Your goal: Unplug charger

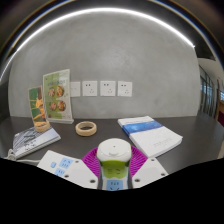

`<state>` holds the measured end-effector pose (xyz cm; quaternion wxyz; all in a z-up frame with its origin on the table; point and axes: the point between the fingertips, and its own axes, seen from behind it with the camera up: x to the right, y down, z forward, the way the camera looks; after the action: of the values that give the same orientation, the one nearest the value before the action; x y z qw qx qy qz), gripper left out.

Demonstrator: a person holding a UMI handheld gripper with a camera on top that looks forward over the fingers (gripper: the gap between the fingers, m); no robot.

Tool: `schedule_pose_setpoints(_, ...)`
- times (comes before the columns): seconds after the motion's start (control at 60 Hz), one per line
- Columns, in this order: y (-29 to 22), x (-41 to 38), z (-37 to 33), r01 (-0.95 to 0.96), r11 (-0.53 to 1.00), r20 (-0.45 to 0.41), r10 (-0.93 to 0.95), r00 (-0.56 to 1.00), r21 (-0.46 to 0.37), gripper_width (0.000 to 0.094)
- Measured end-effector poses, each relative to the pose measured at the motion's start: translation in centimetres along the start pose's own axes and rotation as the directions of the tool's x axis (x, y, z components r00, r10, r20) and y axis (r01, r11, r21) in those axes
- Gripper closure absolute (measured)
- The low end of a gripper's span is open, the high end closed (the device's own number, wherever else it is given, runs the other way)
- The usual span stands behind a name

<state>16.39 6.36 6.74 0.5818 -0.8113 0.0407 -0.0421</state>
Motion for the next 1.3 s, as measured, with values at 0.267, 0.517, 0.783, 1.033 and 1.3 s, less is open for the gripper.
schedule_pose_setpoints(0.267, -21.4, 3.6, -11.2, 0.088, 0.921, -0.123, -0.044, 0.991, 0.378, 0.0612)
schedule_pose_setpoints(0.517, -14.1, 11.5, -4.6, 0.094, 0.984, -0.178, -0.067, 0.982, 0.149, 0.0606)
schedule_pose_setpoints(0.783, -3.0, 15.6, 6.6, 0.053, 0.988, -0.017, -0.056, 0.998, -0.145, 0.0567)
schedule_pose_setpoints(1.033, -1.4, 16.8, 11.1, 0.064, 0.969, 0.093, -0.043, 0.995, -0.24, 0.0453)
schedule_pose_setpoints(1.3, -1.7, 16.2, 12.7, 0.029, 0.978, 0.123, -0.003, 0.992, -0.207, 0.0257)
